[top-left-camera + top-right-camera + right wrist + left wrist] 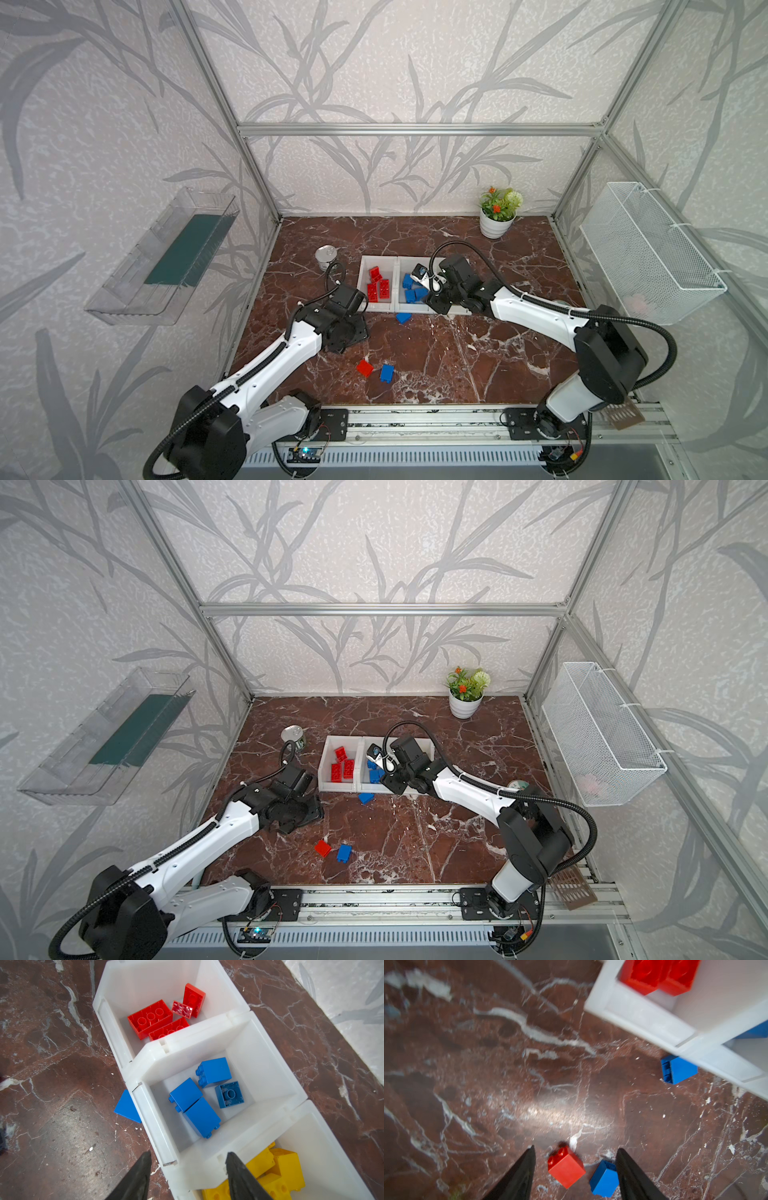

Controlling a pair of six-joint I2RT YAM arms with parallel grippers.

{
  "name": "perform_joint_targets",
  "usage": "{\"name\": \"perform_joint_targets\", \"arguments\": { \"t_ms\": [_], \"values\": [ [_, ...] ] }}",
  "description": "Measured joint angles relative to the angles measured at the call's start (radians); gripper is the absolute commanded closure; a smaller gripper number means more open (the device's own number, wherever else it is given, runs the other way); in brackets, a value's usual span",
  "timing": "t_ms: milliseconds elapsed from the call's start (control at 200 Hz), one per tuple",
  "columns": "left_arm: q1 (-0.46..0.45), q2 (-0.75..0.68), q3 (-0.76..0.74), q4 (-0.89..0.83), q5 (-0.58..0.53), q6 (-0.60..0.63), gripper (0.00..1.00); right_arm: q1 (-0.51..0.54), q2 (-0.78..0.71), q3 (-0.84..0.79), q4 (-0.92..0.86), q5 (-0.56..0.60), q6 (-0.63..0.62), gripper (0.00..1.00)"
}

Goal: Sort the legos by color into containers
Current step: 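Lower the left gripper onto the red brick on the table and grasp it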

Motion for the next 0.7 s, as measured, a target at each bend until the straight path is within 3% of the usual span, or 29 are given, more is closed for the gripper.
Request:
{"name": "perform_joint_targets", "arguments": {
  "t_ms": [270,705],
  "values": [
    [0.0,0.005,-0.078,-0.016,0.125,-0.195,0.35,-0.003,-0.018,-0.03,0.04,-0.022,0.01,0.41],
    [-0.002,0.138,-0.116,0.034,0.267,-0.306,0.36,-0.005,-0.047,-0.095,0.075,-0.037,0.013,0.41]
  ]
}}
